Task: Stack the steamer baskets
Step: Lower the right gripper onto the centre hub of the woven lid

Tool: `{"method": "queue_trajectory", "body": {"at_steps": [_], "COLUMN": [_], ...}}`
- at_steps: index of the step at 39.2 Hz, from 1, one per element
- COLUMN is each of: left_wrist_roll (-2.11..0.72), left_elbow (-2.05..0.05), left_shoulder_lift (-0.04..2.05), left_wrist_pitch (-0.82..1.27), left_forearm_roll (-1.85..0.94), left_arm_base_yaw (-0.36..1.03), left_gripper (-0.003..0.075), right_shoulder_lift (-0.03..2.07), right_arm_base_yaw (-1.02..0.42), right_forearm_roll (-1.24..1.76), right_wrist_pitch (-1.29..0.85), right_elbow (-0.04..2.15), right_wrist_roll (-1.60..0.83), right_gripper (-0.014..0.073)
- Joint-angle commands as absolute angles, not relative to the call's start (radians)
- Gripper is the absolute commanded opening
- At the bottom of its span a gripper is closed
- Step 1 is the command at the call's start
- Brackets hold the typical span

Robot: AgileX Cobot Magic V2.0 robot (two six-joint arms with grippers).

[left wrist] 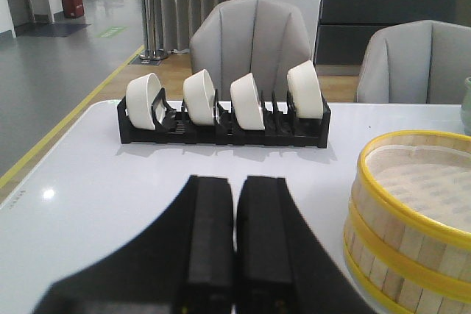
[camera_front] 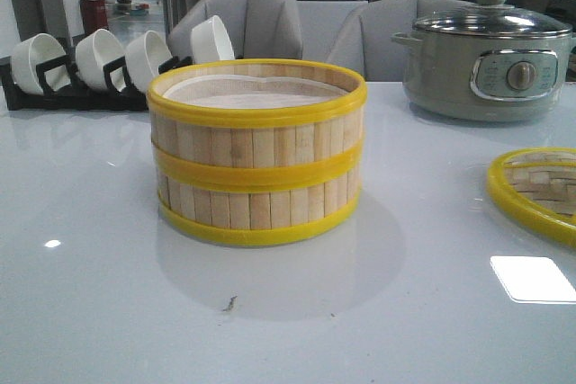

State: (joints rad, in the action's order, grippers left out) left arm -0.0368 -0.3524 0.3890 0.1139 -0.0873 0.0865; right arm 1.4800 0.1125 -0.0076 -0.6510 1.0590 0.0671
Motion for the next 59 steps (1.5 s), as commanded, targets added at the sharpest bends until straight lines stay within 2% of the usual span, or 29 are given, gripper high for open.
{"method": "queue_trajectory", "body": {"at_steps": [1, 16, 59], "left_wrist_roll": [-0.027, -0.027, -0.027], "left_elbow": [-0.382, -0.382, -0.382], "left_shoulder_lift": [0.395, 0.395, 0.395], "left_wrist_pitch": [0.022, 0.022, 0.022], "left_forearm_roll": [-0.091, -0.091, -0.091], "left_arm_base_yaw": [0.086, 0.086, 0.086], "left_gripper": [0.0087, 0.0087, 0.0087], "right_shoulder_lift": [1.497, 1.631, 1.762], "right_arm_base_yaw": [0.120, 0.120, 0.120], "right_forearm_roll": [-0.024, -0.024, -0.043], "right_wrist_pitch": [-0.621, -0.657, -0.643], "right_elbow": [1.146, 1.244, 1.319], "right_wrist_roll": [0.060, 0.060, 0.060], "right_gripper": [0.0379, 0.0379, 0.0379]}}
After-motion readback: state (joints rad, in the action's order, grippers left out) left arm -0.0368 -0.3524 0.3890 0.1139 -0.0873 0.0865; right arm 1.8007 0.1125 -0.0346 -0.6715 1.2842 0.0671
